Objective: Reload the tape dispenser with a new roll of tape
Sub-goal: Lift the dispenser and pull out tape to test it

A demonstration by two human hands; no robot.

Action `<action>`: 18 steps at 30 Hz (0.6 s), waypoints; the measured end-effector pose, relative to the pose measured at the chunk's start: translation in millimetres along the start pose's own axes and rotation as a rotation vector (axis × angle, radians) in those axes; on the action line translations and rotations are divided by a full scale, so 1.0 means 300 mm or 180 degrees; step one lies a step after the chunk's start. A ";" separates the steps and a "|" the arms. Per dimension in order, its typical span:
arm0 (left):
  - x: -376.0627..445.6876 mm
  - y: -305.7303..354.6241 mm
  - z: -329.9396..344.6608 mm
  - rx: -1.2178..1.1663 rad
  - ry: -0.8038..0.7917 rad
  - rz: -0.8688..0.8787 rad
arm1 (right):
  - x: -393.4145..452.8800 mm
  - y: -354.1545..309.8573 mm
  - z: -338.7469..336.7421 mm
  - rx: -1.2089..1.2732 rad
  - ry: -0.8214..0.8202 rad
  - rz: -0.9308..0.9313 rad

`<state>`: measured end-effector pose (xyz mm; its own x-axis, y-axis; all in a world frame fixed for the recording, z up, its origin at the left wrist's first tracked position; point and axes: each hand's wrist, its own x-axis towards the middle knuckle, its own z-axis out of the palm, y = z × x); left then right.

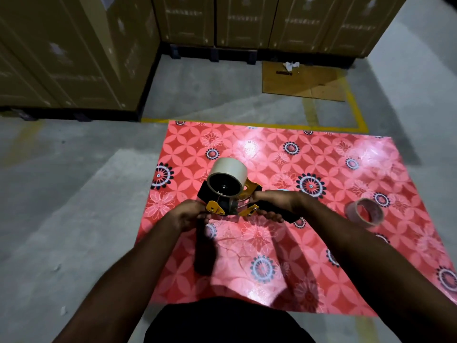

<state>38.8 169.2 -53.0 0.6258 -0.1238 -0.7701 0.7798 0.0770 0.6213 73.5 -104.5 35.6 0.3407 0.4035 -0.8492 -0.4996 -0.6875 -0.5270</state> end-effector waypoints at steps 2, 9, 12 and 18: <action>0.011 0.005 -0.033 0.0070 0.0133 0.0080 | -0.020 0.010 -0.024 0.0026 0.0008 -0.0085; 0.007 -0.001 -0.028 0.0122 0.0337 0.0121 | -0.058 0.035 -0.064 -0.0157 -0.0071 -0.0055; 0.010 -0.021 -0.023 0.0029 0.0398 0.0154 | -0.069 0.057 -0.084 -0.0051 -0.0110 0.0013; 0.013 -0.040 -0.020 0.0031 0.0579 0.0201 | -0.071 0.116 -0.106 0.0027 -0.0099 0.0154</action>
<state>32.0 173.8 -64.1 0.6671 0.0619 -0.7424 0.7392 0.0693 0.6699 74.3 -156.3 36.5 0.2910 0.3885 -0.8743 -0.5218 -0.7016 -0.4854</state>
